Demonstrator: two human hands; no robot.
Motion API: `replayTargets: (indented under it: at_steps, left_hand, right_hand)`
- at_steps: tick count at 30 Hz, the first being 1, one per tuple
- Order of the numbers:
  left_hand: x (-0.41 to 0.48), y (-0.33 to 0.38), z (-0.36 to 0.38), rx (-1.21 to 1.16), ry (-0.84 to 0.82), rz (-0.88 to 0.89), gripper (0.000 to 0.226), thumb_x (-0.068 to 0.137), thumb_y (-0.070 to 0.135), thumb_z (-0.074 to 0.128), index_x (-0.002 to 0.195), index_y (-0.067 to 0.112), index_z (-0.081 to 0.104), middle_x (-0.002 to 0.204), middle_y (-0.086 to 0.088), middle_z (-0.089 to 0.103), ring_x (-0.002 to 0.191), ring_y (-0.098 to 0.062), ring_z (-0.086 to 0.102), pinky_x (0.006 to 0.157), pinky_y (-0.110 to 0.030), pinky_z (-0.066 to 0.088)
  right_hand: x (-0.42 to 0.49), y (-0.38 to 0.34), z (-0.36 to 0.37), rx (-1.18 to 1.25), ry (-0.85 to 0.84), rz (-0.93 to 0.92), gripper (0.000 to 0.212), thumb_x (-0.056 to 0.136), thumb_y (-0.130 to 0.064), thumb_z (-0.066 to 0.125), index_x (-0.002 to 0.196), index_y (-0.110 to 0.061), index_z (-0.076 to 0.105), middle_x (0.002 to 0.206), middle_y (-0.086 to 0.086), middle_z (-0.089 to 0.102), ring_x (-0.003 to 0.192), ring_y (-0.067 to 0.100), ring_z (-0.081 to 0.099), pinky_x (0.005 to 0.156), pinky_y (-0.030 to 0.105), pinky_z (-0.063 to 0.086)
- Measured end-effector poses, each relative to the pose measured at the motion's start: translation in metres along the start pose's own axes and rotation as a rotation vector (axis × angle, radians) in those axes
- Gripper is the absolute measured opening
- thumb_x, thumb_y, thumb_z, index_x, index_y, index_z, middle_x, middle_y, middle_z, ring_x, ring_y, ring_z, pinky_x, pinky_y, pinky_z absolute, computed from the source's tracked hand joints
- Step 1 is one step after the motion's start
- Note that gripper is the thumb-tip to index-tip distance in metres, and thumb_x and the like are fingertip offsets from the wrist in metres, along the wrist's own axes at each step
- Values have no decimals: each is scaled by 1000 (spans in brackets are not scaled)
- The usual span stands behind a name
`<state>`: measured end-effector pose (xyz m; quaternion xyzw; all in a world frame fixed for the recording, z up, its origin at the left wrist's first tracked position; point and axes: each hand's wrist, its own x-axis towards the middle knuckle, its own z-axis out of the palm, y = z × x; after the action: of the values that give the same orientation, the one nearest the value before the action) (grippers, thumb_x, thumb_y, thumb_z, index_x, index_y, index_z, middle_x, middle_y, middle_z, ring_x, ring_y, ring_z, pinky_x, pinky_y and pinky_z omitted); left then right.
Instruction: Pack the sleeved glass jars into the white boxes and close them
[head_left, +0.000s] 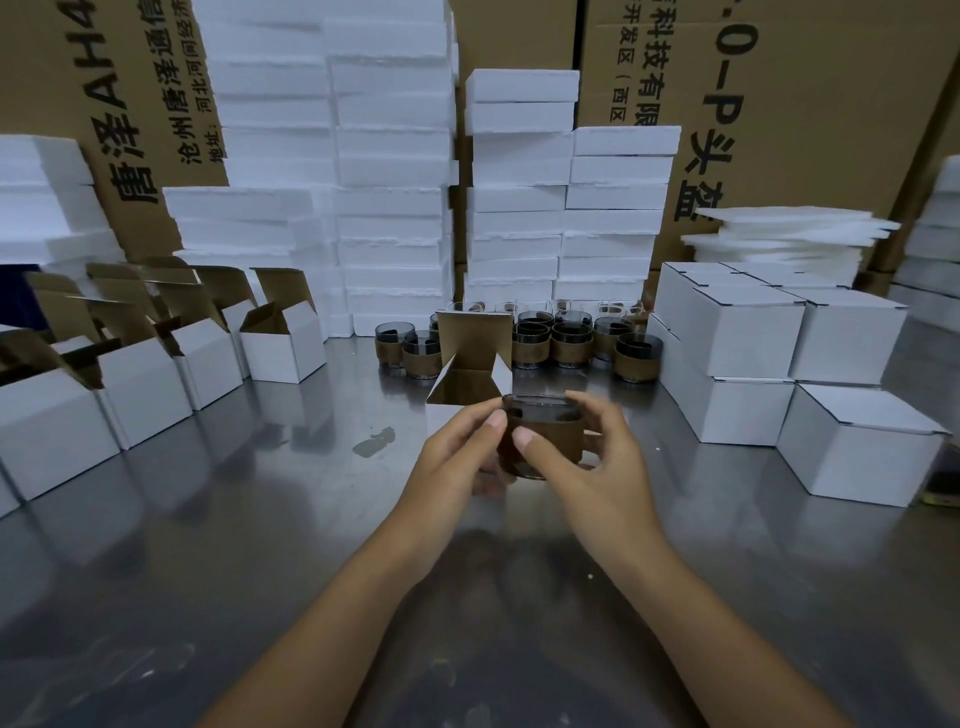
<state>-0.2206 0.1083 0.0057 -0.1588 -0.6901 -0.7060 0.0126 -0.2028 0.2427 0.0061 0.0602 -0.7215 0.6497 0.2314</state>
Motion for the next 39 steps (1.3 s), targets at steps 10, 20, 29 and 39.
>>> replayTargets:
  at_steps: [10, 20, 29, 39]
  left_hand:
    - [-1, -1, 0, 20, -11, -3, 61, 64, 60, 59, 117, 31, 60, 100, -5, 65, 79, -9, 63, 63, -19, 49]
    - [-1, -1, 3, 59, -3, 2, 56, 63, 71, 51, 100, 32, 65, 91, 1, 69, 72, -6, 61, 58, -19, 48]
    - [2, -3, 1, 7, 74, 7, 66, 61, 64, 57, 117, 30, 58, 104, -4, 67, 96, -12, 66, 82, -29, 54]
    - [7, -4, -1, 244, 219, 135, 21, 95, 27, 50, 101, 46, 57, 109, 16, 58, 101, 3, 55, 87, -18, 49]
  right_hand:
    - [6, -7, -2, 203, -129, 342, 37, 83, -52, 56, 92, -19, 72, 85, 0, 74, 77, 8, 69, 58, 19, 50]
    - [5, -6, 2, 184, -148, 386, 38, 80, -60, 50, 68, -34, 74, 82, 5, 74, 86, 21, 68, 62, 30, 49]
    - [6, -2, 3, 256, -90, 262, 72, 51, -68, 64, 92, -10, 70, 86, 7, 74, 82, 16, 71, 65, 26, 56]
    - [5, 8, 0, 82, 20, 45, 60, 60, -27, 85, 104, -44, 48, 106, -17, 53, 98, 0, 56, 65, 3, 45]
